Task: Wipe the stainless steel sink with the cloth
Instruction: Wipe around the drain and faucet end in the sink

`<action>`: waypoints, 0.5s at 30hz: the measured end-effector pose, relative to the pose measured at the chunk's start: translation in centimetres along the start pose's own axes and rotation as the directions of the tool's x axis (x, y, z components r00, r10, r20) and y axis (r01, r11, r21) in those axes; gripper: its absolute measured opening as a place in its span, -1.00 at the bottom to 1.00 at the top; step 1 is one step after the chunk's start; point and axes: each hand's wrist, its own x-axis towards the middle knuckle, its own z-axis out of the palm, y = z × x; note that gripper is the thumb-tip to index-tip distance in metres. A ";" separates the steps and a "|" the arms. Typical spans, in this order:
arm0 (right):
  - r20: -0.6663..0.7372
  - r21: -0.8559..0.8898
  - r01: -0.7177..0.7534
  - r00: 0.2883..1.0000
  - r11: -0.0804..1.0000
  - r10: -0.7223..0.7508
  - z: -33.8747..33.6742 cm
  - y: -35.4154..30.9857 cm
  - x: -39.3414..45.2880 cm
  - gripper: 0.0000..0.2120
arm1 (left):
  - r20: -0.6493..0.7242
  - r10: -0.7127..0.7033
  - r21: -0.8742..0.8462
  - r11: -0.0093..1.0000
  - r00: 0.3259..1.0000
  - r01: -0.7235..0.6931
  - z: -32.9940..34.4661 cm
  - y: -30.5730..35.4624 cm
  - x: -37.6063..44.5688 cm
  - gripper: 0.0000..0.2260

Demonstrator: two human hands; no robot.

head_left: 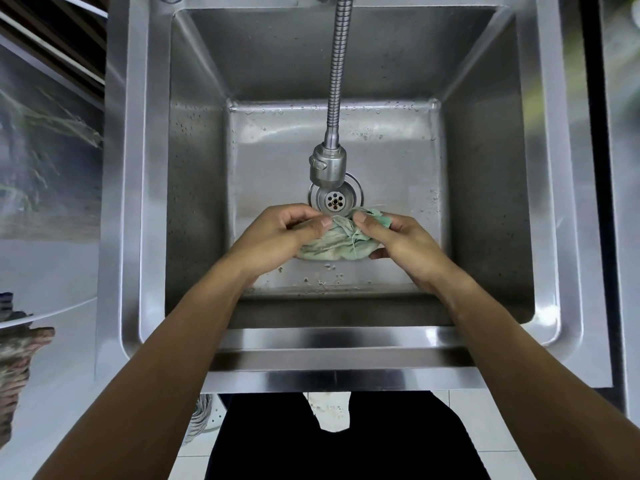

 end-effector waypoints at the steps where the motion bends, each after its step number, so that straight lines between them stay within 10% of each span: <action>1: 0.038 0.056 0.001 0.999 0.998 -0.003 0.0 -0.1 -0.1 -0.72 | -0.046 0.007 0.016 1.000 0.999 -0.006 0.1 0.1 0.1 -0.86; 4: 0.129 0.046 0.052 0.990 0.998 -0.057 -0.1 -0.6 -0.9 -0.57 | -0.166 0.073 0.139 0.989 0.983 -0.050 0.5 0.6 0.2 -0.82; 8: -0.115 -0.009 0.210 0.971 0.978 -0.209 0.9 -1.1 -0.5 -0.76 | -0.219 0.155 0.175 0.978 0.963 -0.118 1.1 1.9 -0.2 -0.77; 15: -0.245 0.131 0.187 0.958 0.974 -0.151 0.6 -0.9 -0.4 -0.91 | 0.033 0.126 -0.064 0.990 0.992 -0.123 0.5 0.7 -0.6 -0.63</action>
